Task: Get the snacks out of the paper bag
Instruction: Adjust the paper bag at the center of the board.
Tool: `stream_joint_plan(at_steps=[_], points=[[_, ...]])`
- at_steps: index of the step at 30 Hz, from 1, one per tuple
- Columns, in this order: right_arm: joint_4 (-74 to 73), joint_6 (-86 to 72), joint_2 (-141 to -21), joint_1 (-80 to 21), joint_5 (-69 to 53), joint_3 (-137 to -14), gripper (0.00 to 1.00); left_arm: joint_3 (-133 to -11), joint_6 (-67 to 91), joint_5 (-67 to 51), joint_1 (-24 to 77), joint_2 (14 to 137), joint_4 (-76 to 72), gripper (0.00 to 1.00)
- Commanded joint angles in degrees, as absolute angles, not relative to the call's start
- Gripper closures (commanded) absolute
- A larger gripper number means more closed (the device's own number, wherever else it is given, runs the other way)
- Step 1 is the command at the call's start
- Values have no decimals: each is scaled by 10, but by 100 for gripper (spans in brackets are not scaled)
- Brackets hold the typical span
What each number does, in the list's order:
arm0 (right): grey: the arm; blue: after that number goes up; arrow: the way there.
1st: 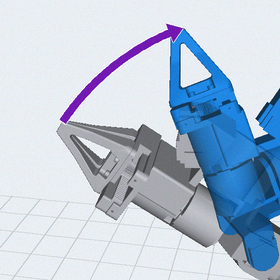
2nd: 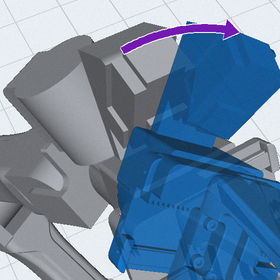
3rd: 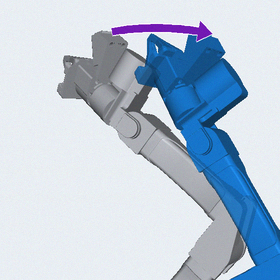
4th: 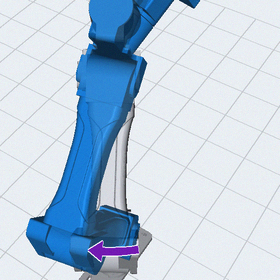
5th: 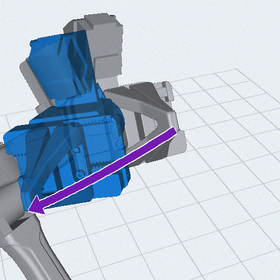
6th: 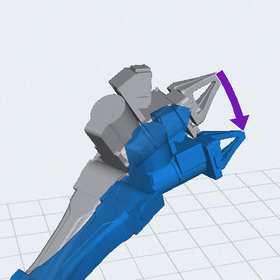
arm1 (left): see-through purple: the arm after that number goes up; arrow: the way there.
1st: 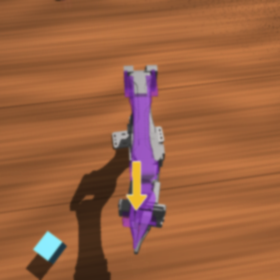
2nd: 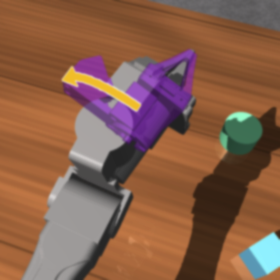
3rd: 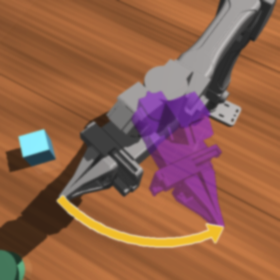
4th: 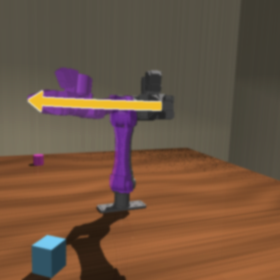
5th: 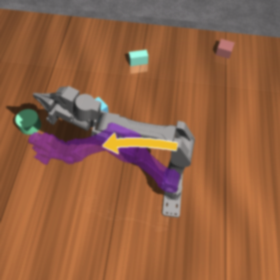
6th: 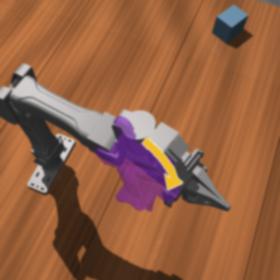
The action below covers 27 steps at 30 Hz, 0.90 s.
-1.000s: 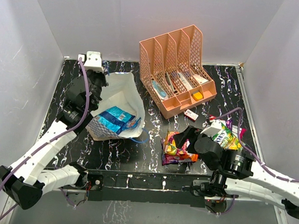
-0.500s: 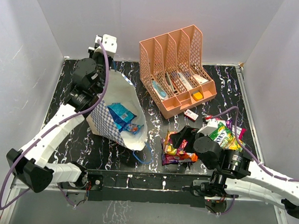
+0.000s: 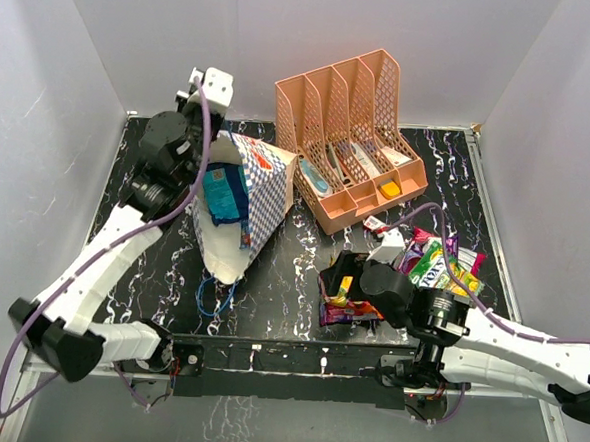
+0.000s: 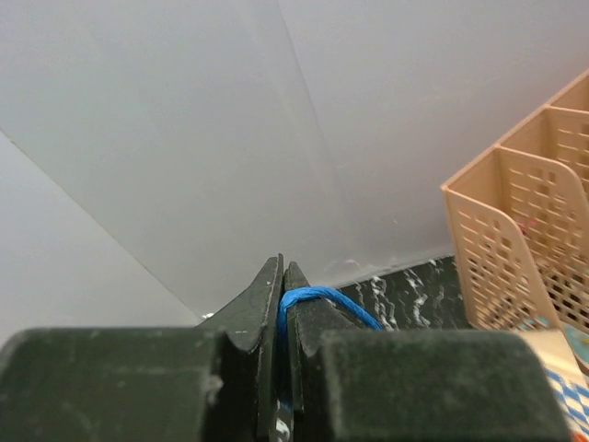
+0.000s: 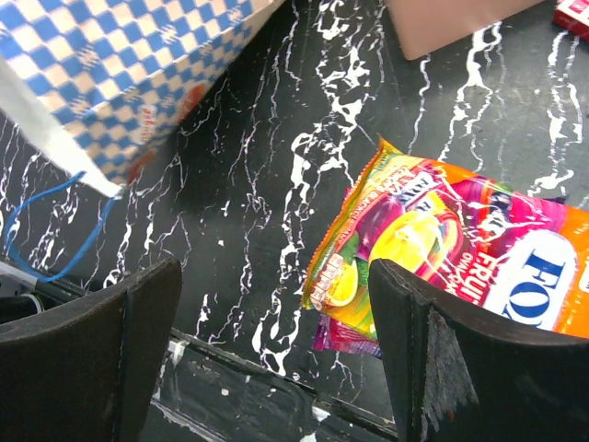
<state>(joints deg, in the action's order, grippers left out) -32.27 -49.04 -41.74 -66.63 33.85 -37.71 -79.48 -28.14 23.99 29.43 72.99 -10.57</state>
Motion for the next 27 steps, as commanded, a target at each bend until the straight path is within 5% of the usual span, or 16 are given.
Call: stream_joint_plan(at_steps=[1,10,19,27], points=[[-227,-426,-446,-666,296,-394,14,-744,-163,180,291,595,-81,100],[-74,-160,-586,-680,118,-444,18,-660,-23,39,292,439,63,100],[126,105,-661,-758,23,-434,20,-663,15,-97,292,441,93,100],[128,10,-695,-763,84,-506,23,-651,16,-55,293,430,93,100]])
